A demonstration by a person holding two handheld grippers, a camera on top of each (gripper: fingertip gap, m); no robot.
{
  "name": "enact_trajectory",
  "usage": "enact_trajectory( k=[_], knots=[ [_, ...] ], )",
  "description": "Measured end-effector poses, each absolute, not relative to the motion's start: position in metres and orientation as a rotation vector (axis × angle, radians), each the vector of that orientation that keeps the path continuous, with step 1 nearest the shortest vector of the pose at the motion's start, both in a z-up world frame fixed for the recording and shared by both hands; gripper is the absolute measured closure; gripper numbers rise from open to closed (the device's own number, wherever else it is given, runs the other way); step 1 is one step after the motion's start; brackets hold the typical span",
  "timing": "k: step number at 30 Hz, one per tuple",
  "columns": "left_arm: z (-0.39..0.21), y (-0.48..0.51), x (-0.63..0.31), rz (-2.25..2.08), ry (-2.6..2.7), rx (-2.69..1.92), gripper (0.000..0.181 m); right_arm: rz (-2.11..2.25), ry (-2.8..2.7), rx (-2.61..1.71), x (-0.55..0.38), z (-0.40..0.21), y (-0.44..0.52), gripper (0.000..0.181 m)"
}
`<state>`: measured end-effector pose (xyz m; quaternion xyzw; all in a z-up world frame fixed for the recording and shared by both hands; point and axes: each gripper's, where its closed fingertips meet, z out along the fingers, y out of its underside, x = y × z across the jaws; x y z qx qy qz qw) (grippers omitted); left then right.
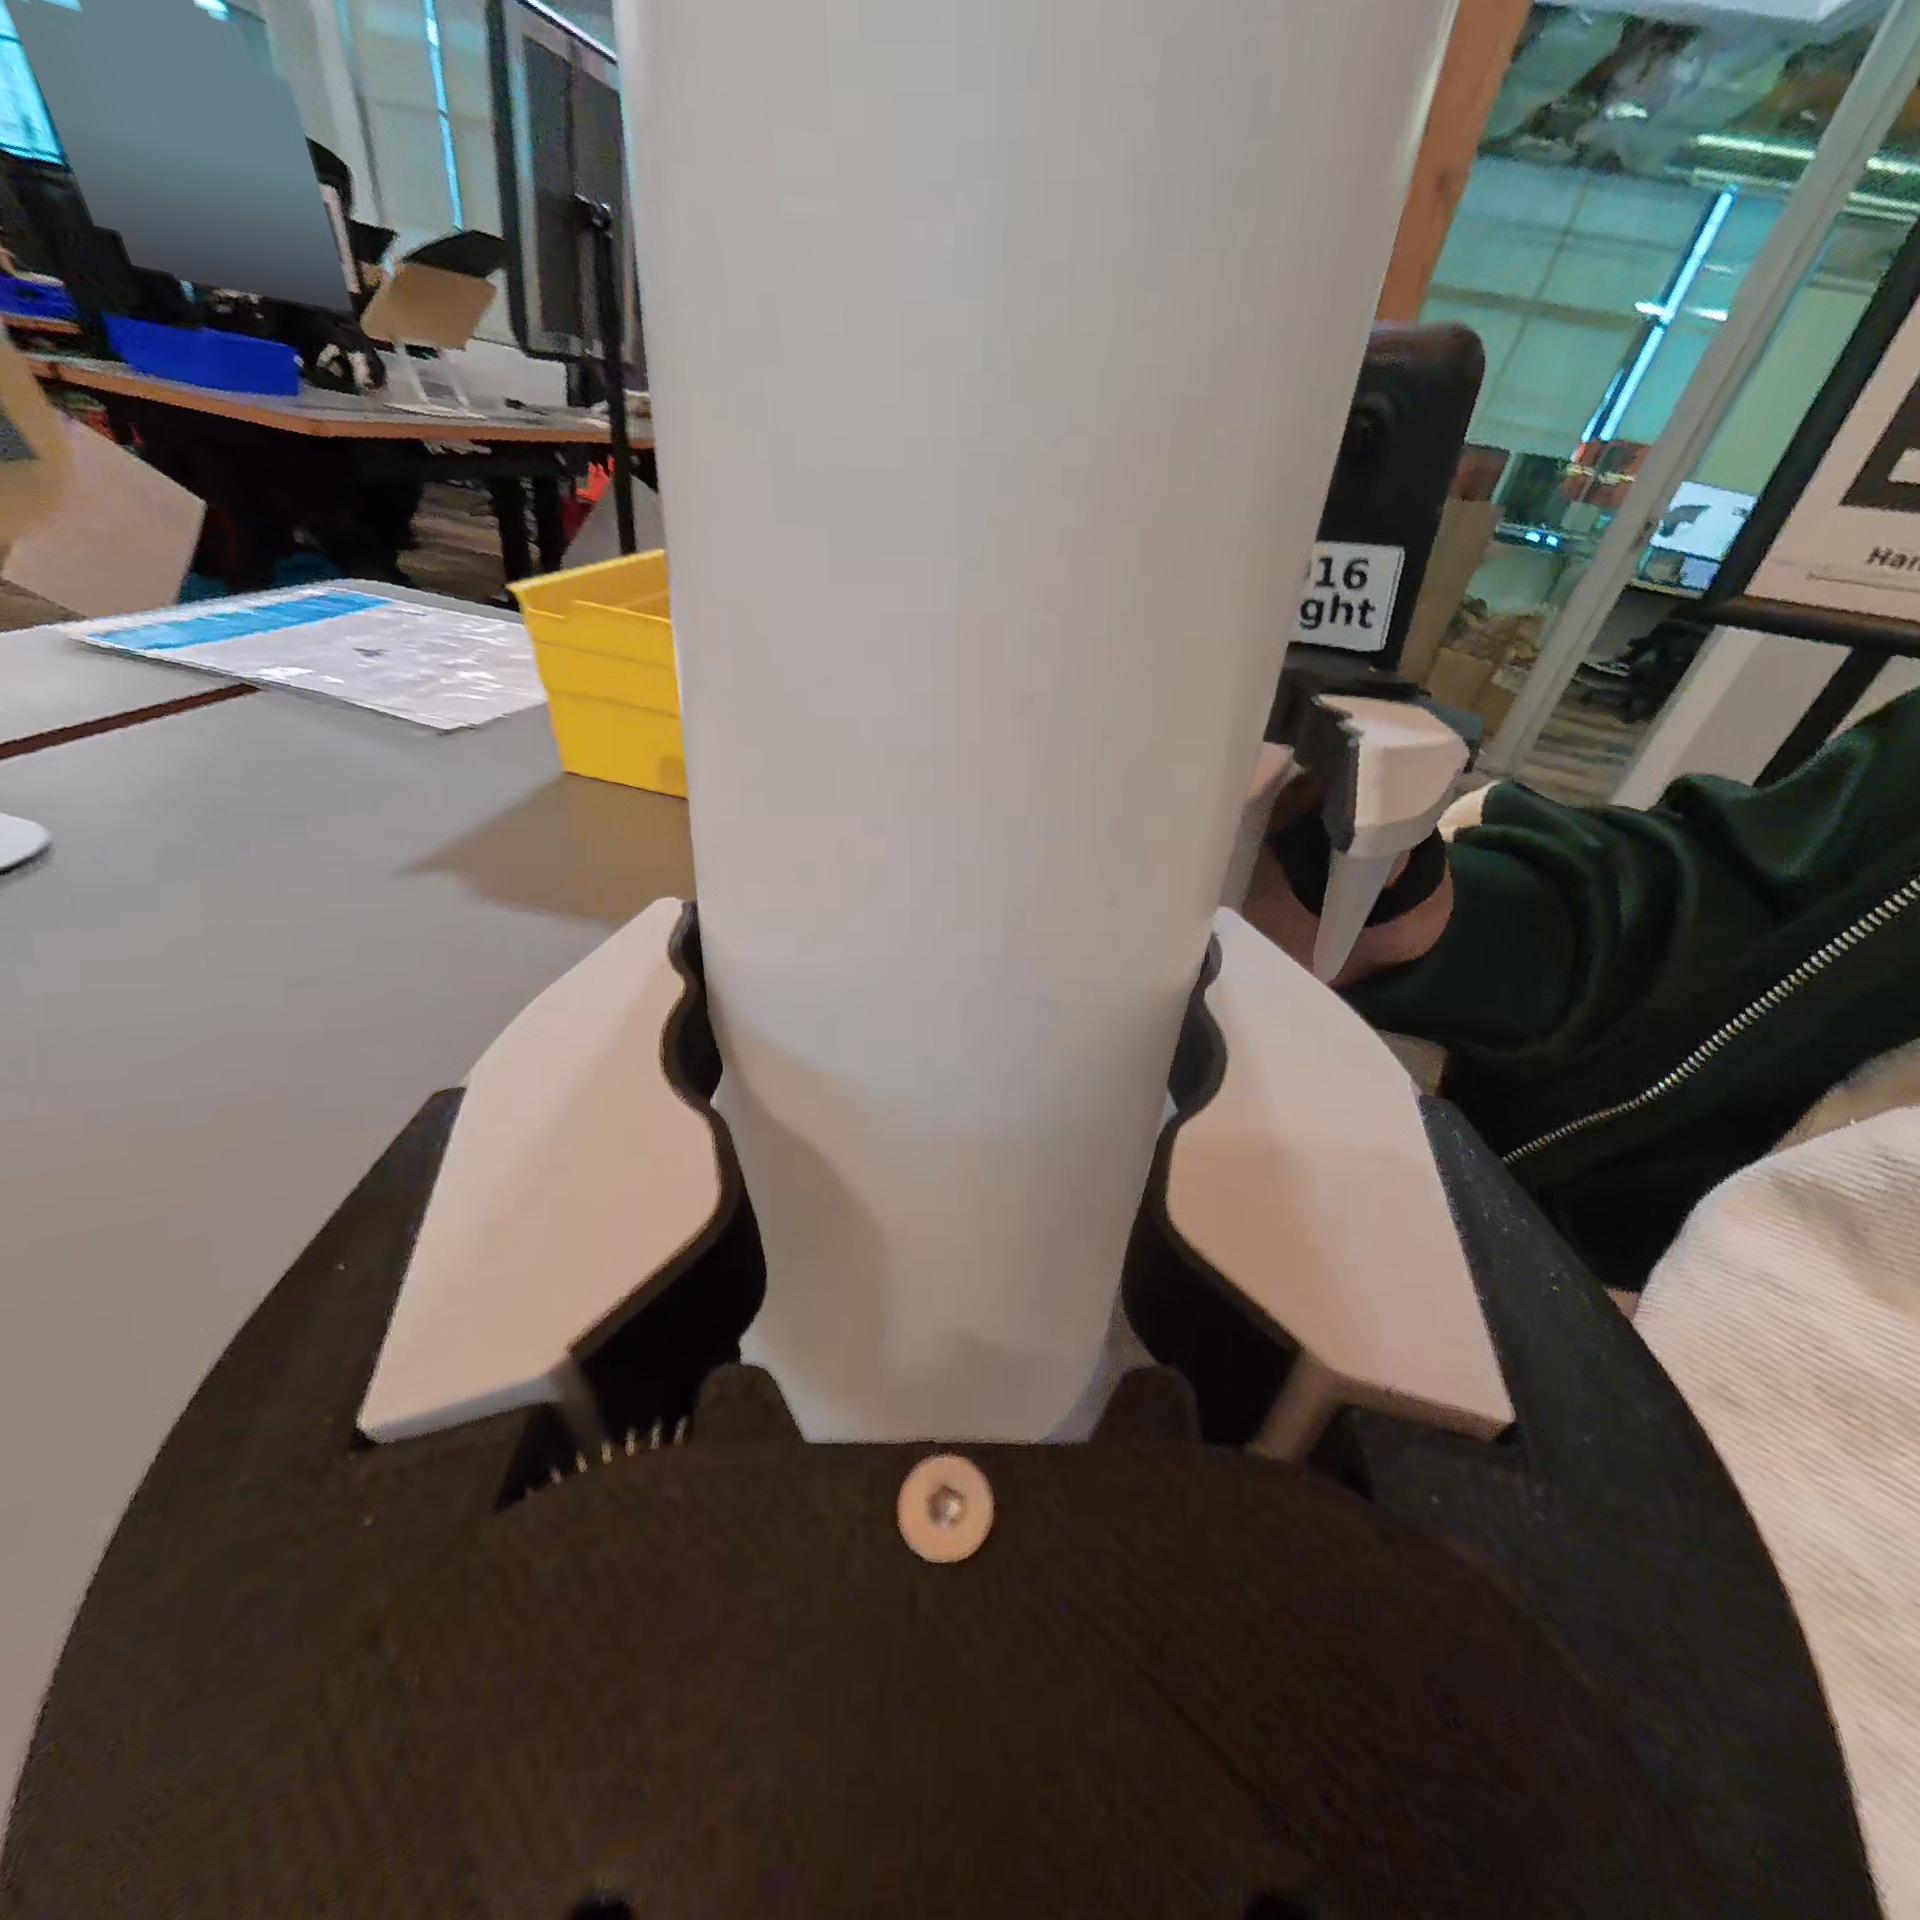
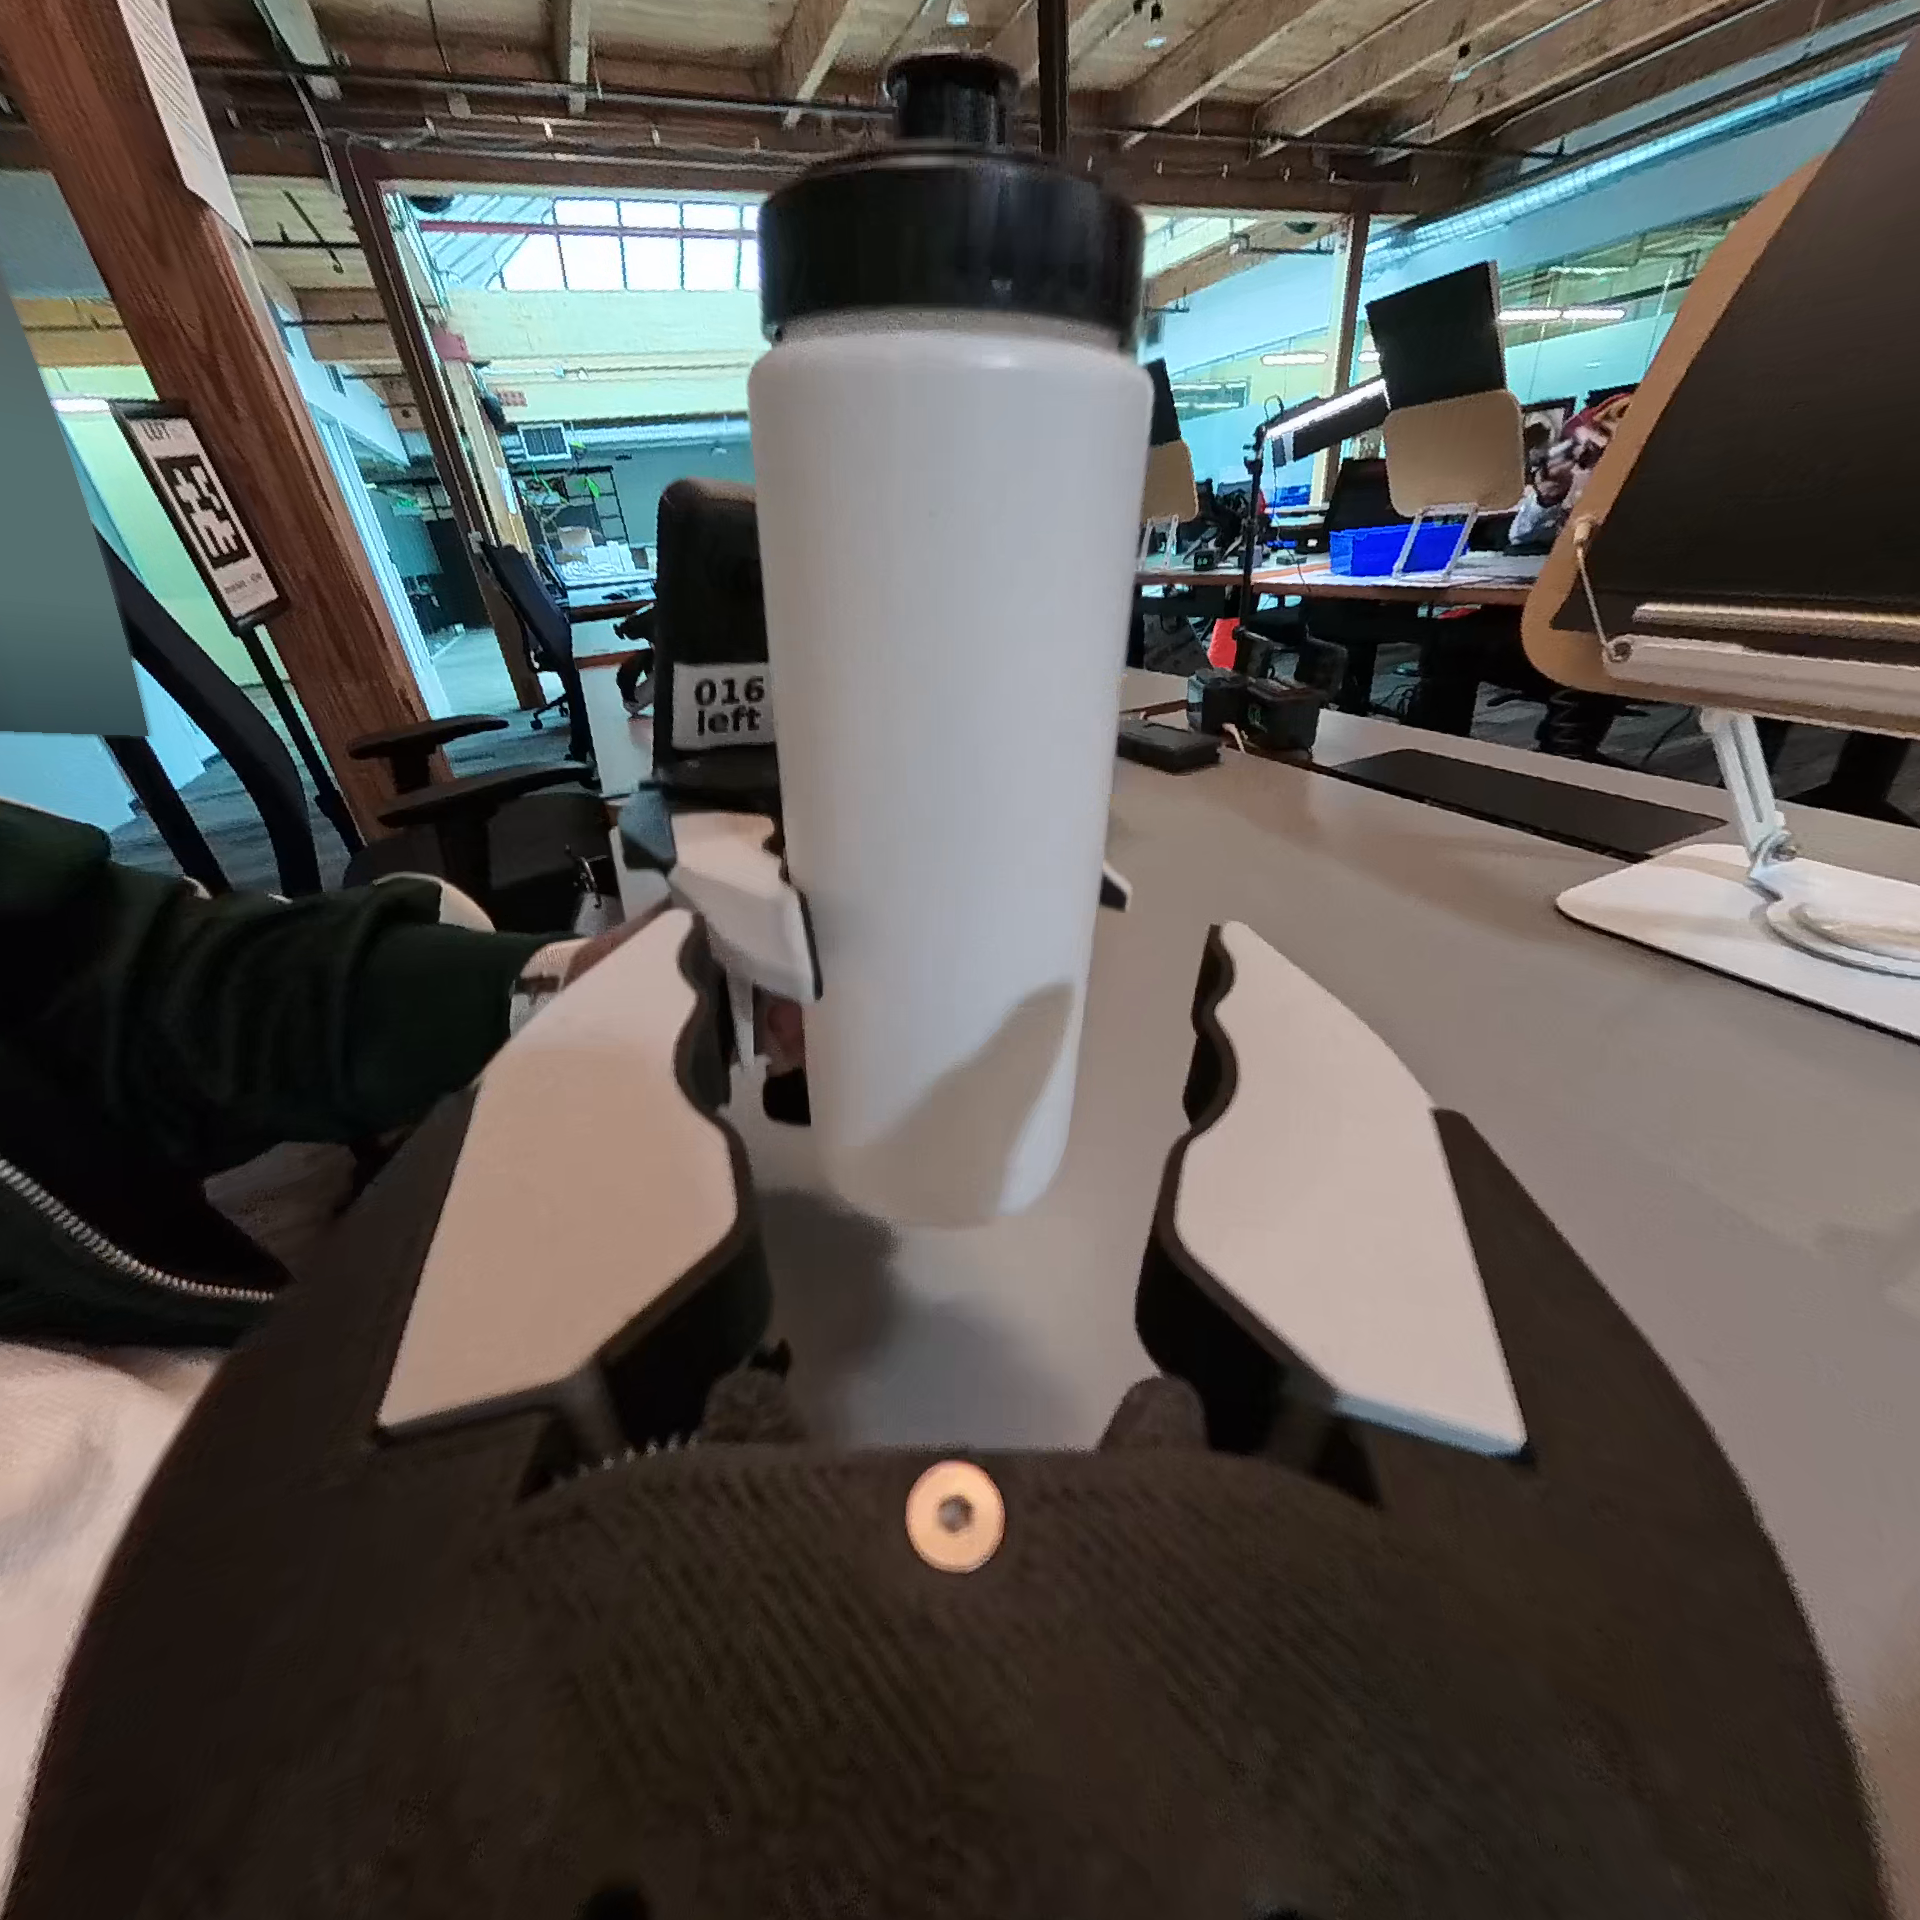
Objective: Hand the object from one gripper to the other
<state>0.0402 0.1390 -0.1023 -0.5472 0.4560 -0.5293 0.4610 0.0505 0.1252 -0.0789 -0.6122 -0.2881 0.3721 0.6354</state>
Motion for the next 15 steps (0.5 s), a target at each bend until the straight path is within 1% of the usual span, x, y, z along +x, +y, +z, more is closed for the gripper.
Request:
enact_trajectory(
  k=[6,15],
  knots=[
    [-0.106,0.111,0.061,-1.432,1.15,-1.328,0.094,0.908,-0.601,-1.349,0.046,-0.059,0.117,0.083],
    [-0.118,0.075,0.081,-1.472,1.257,-1.287,0.094,0.859,-0.583,-1.254,0.061,-0.007,0.1,0.081]
  ],
)
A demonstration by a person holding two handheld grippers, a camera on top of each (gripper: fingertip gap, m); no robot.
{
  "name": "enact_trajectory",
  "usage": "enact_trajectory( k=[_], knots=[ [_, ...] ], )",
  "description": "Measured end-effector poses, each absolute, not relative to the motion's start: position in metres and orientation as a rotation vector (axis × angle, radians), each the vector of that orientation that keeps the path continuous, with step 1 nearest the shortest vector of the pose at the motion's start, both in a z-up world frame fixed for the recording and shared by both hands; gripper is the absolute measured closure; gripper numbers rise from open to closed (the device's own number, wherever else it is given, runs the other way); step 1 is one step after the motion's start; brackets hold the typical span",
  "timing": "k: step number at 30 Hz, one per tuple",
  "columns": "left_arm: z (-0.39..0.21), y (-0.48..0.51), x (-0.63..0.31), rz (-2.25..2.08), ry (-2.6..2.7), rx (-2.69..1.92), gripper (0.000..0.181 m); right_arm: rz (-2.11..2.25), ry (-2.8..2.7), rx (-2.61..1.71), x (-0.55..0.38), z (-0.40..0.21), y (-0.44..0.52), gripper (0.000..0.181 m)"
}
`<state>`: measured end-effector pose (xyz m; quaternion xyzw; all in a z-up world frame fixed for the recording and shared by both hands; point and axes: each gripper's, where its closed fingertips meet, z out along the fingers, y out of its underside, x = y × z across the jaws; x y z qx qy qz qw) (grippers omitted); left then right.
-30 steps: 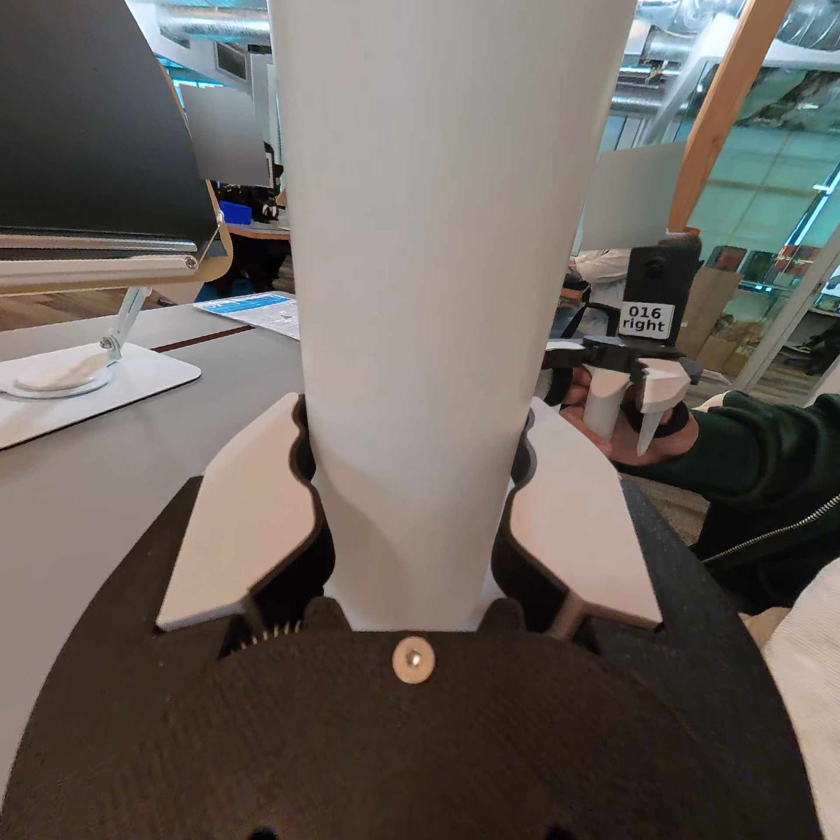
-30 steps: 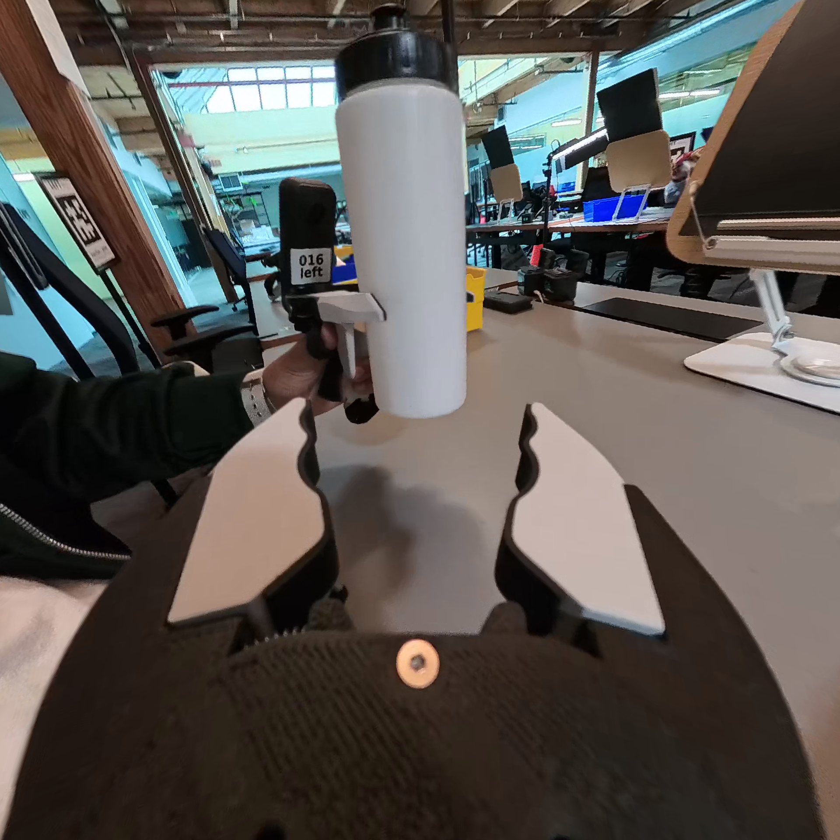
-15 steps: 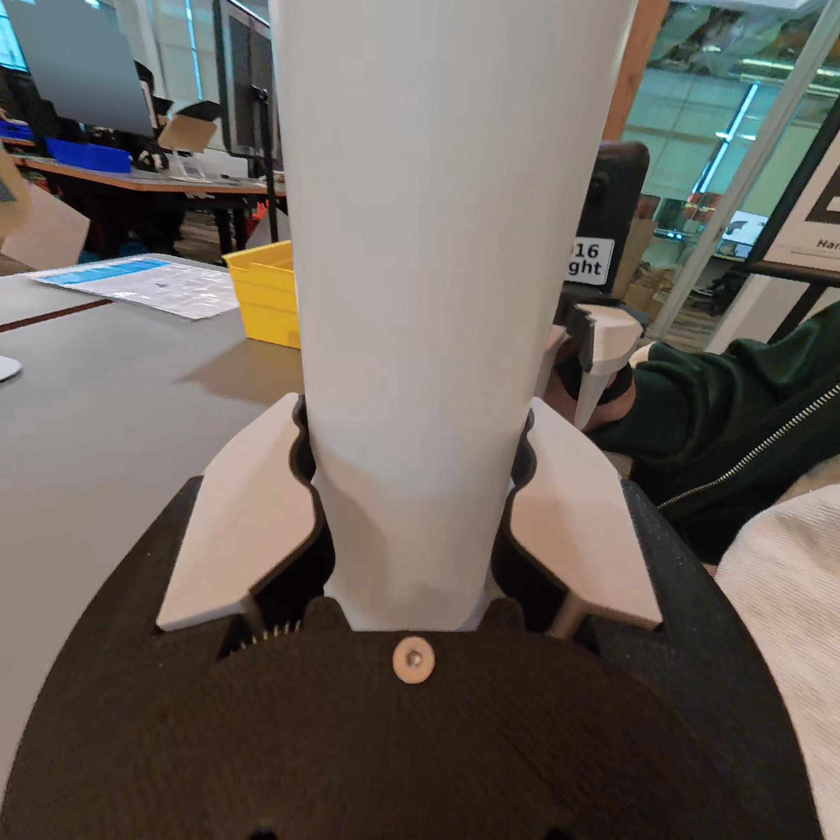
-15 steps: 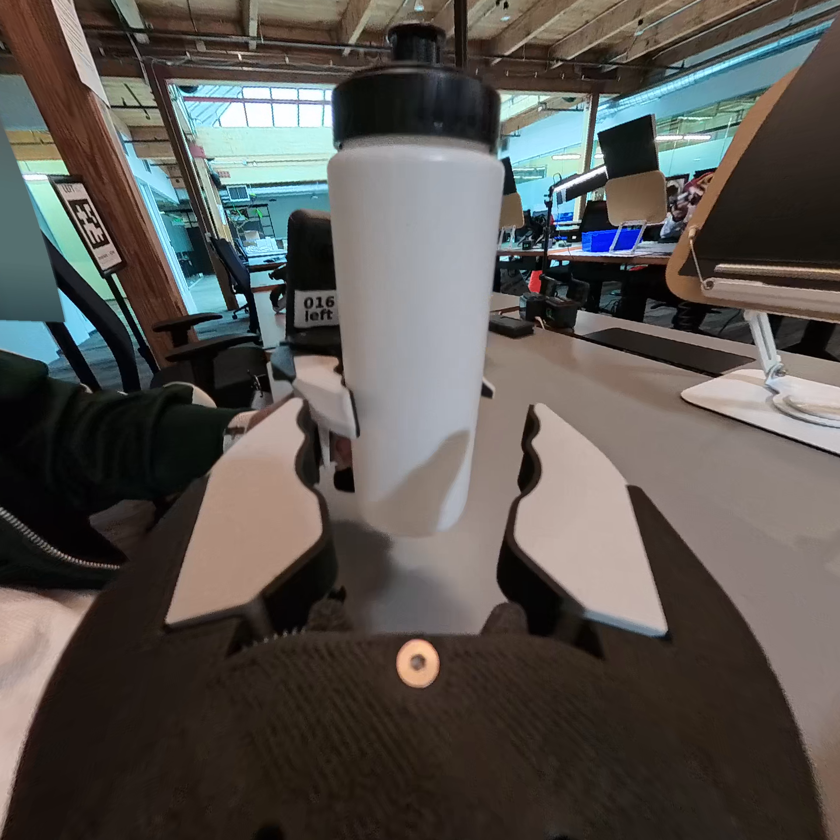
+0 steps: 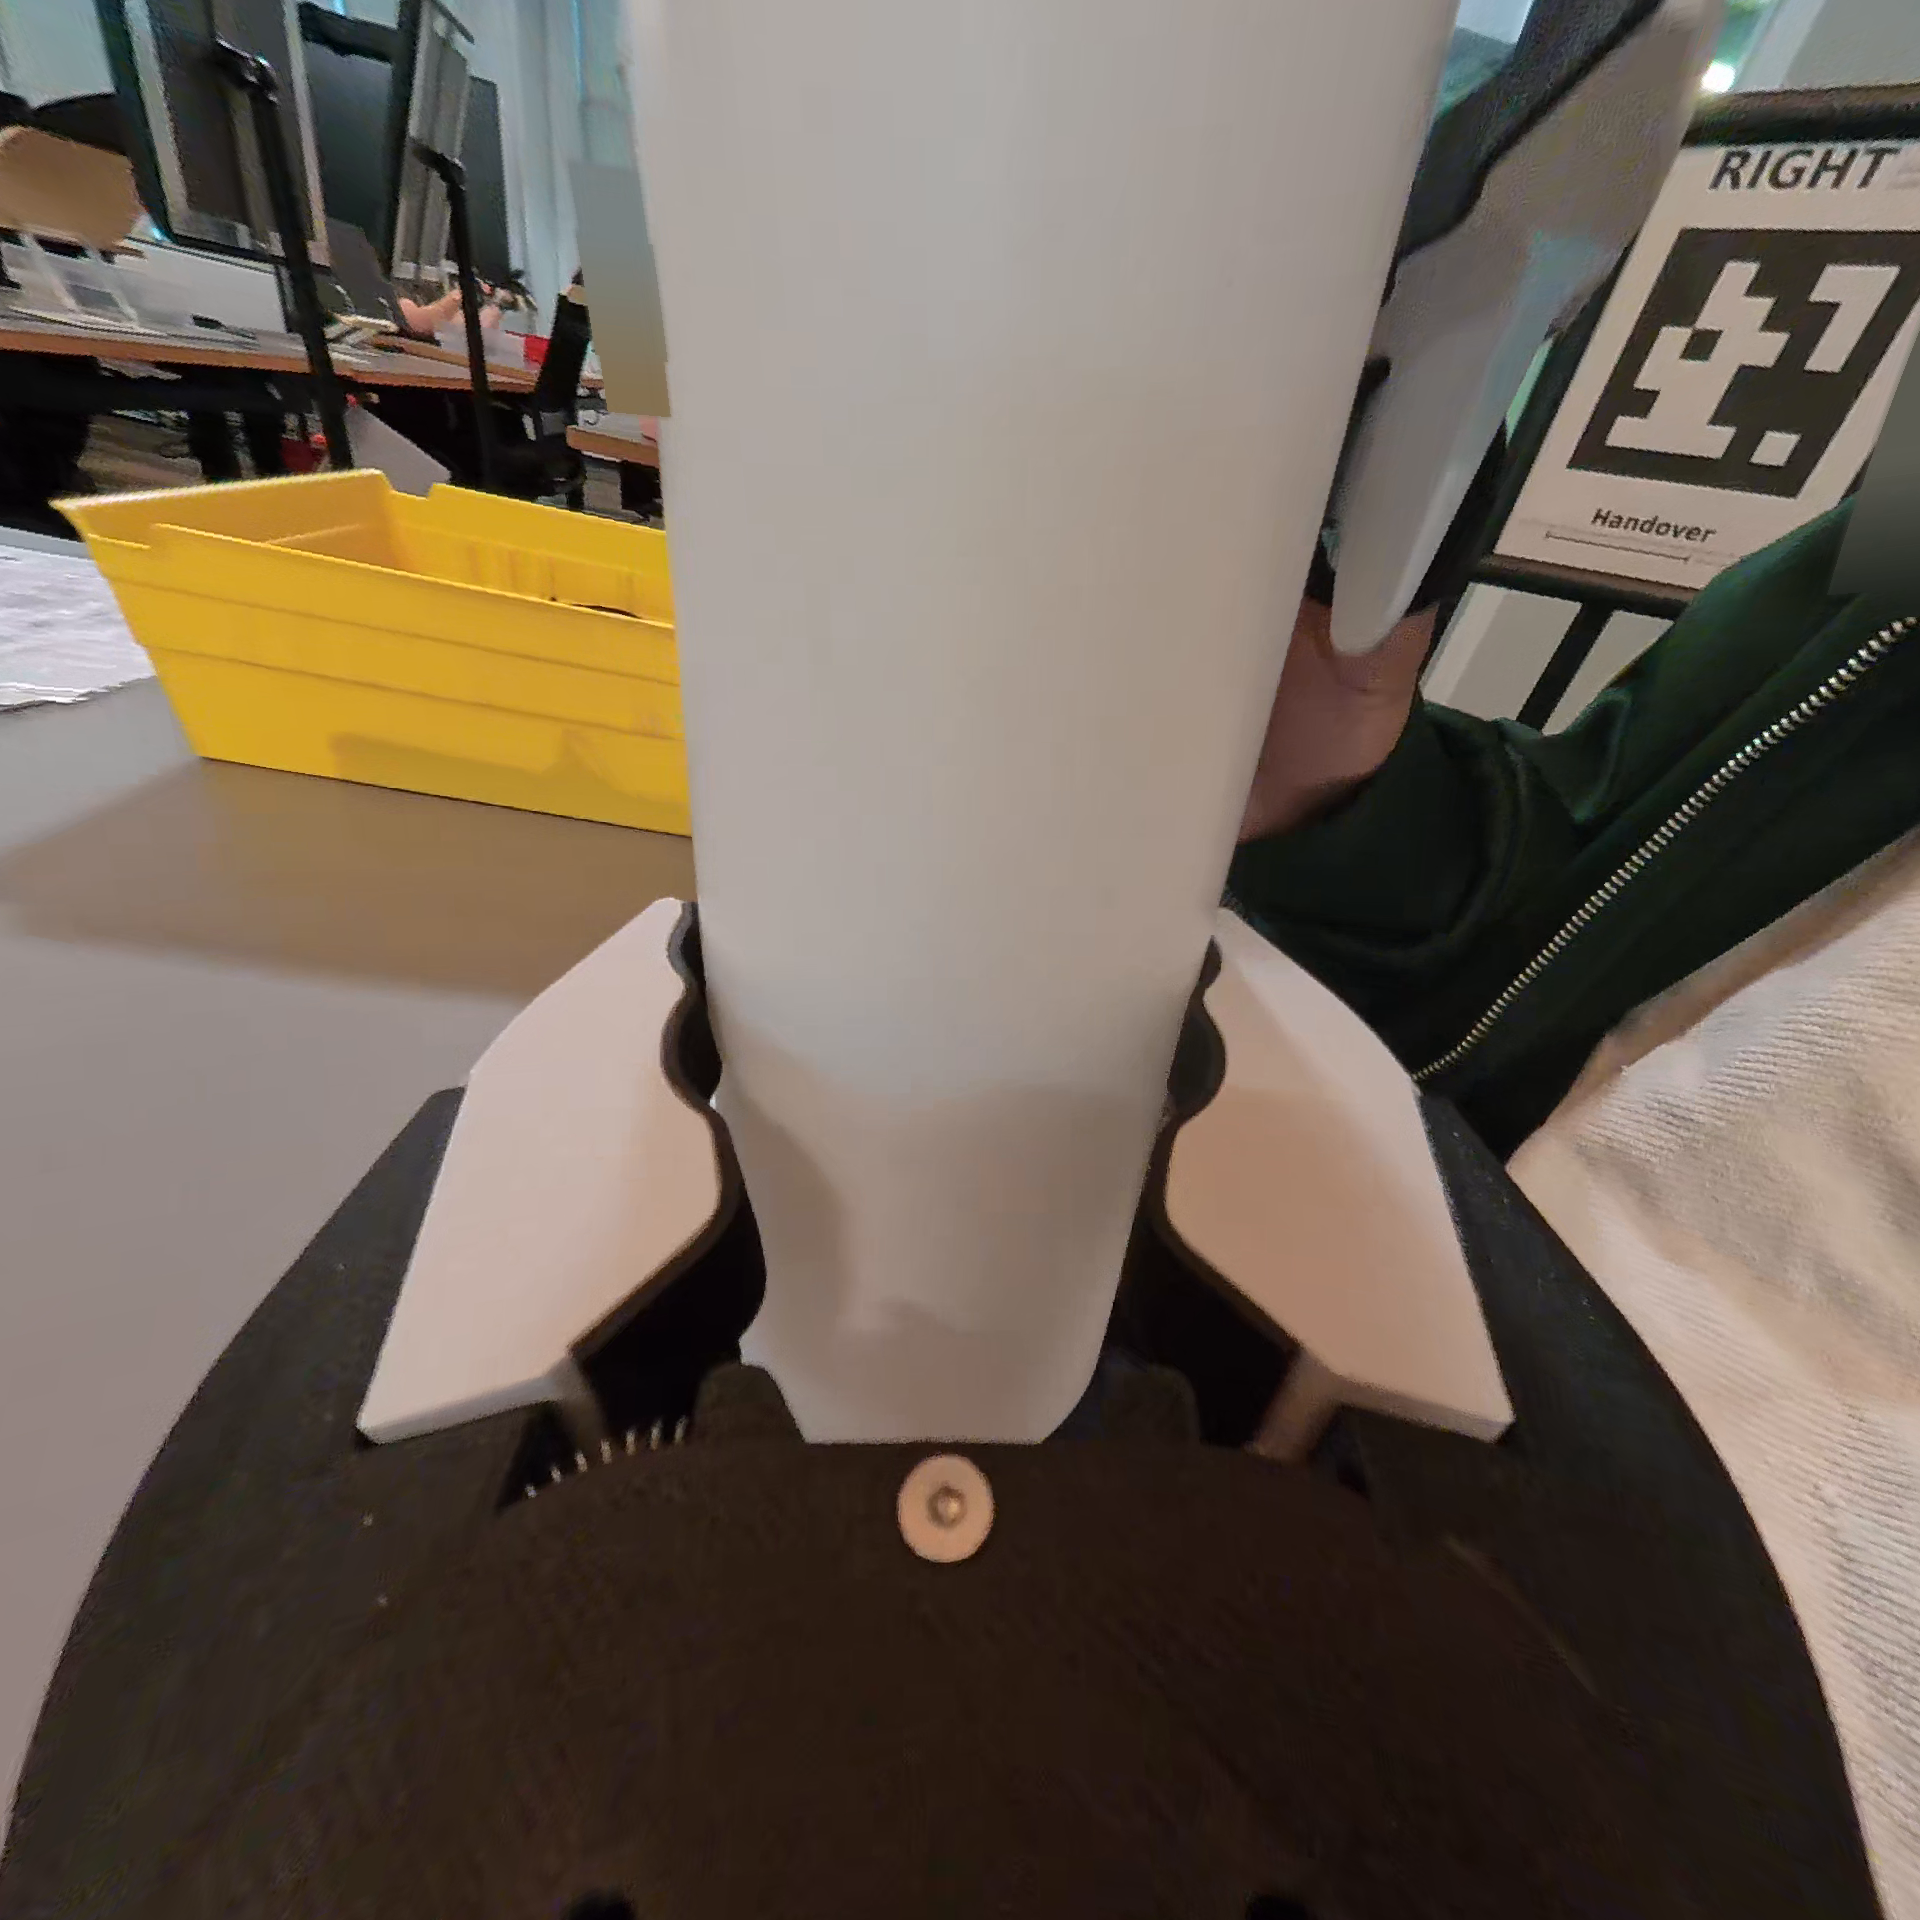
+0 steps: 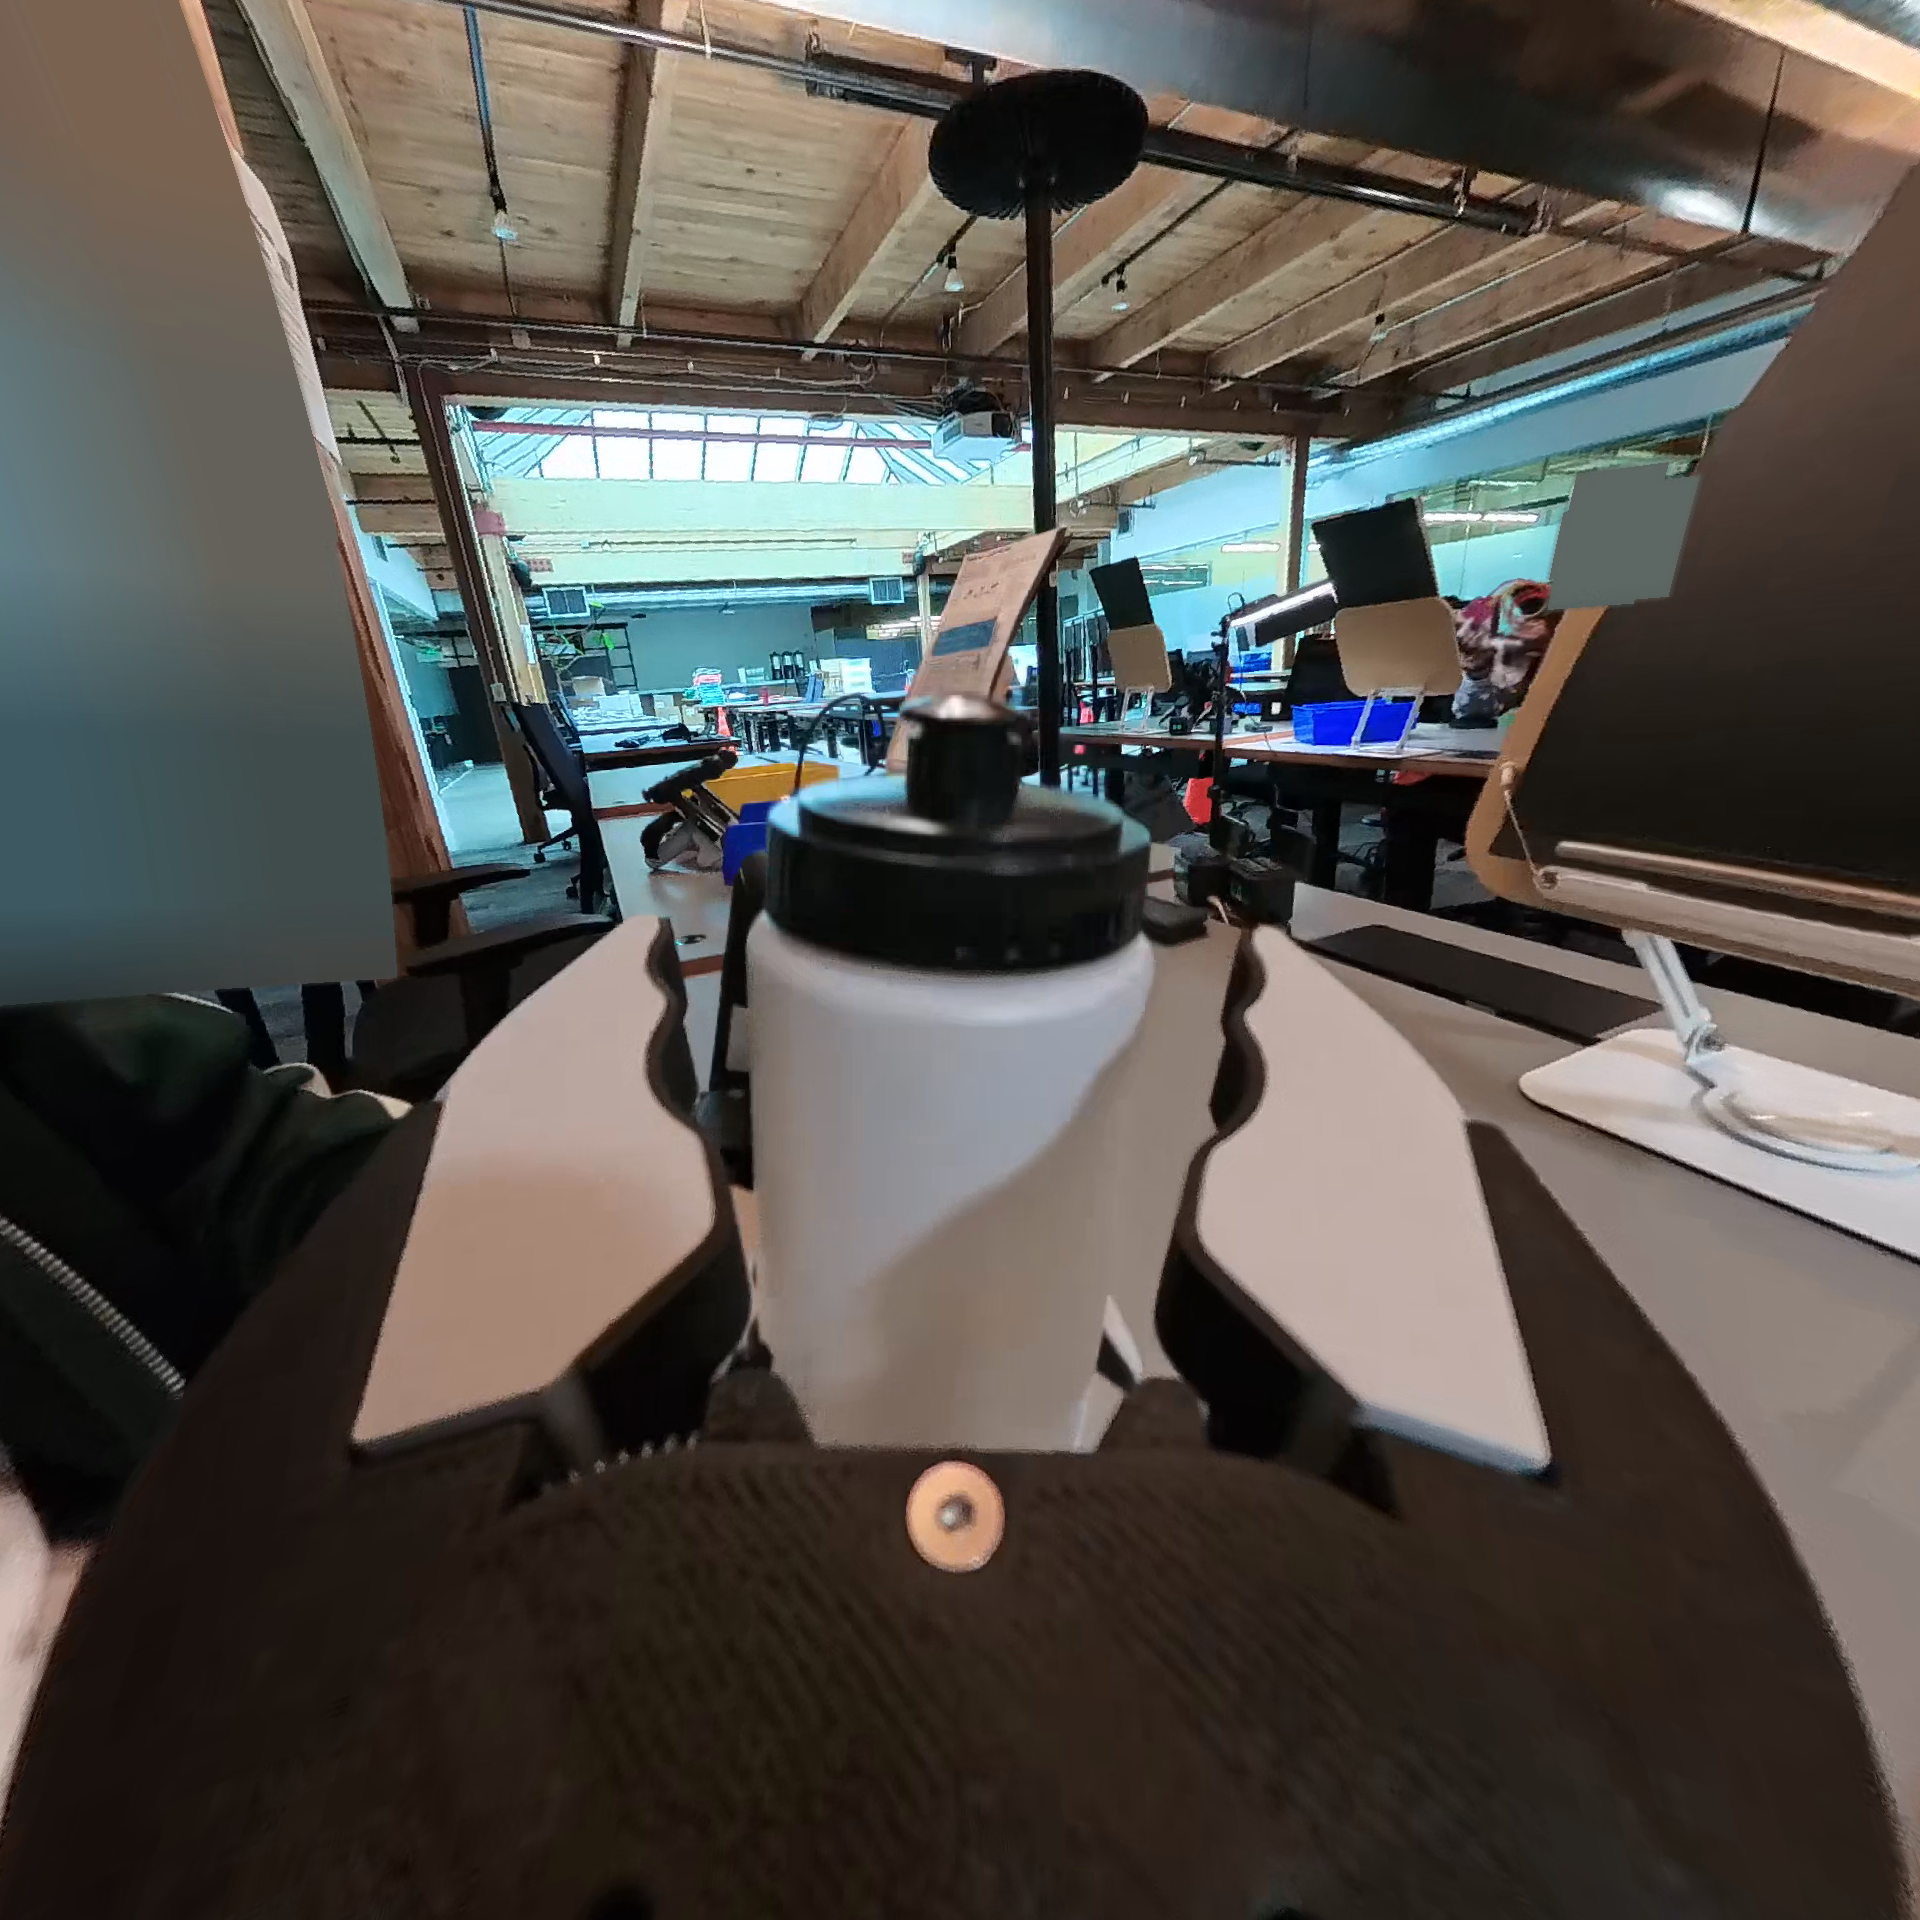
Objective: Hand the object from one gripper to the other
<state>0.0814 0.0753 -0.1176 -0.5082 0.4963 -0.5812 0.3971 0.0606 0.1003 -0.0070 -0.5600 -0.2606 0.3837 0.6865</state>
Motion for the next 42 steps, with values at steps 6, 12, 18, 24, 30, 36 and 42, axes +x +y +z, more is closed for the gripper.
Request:
enact_trajectory(
  k=[6,12,18,24,30,36,42],
  knots=[
    [-0.122,0.062,0.089,-1.436,1.318,-1.264,0.094,0.866,-0.617,-1.257,0.056,-0.002,0.092,0.088],
    [-0.123,0.06,0.09,-1.412,1.332,-1.259,0.094,0.89,-0.635,-1.258,0.055,-0.002,0.088,0.103],
    [-0.121,0.058,0.09,-1.404,1.329,-1.243,0.094,0.879,-0.653,-1.252,0.052,0.0,0.085,0.103],
    [-0.113,0.065,0.085,-1.428,1.285,-1.243,0.094,0.86,-0.641,-1.232,0.059,0.001,0.09,0.086],
    [-0.102,0.08,0.073,-1.428,1.214,-1.242,0.094,0.908,-0.664,-1.316,0.047,-0.033,0.102,0.076],
    [-0.098,0.081,0.07,-1.424,1.208,-1.235,0.094,0.958,-0.72,-1.393,0.026,-0.065,0.103,0.078],
    [-0.101,0.077,0.072,-1.42,1.23,-1.238,0.094,0.963,-0.762,-1.403,0.02,-0.073,0.101,0.087]
  ],
)
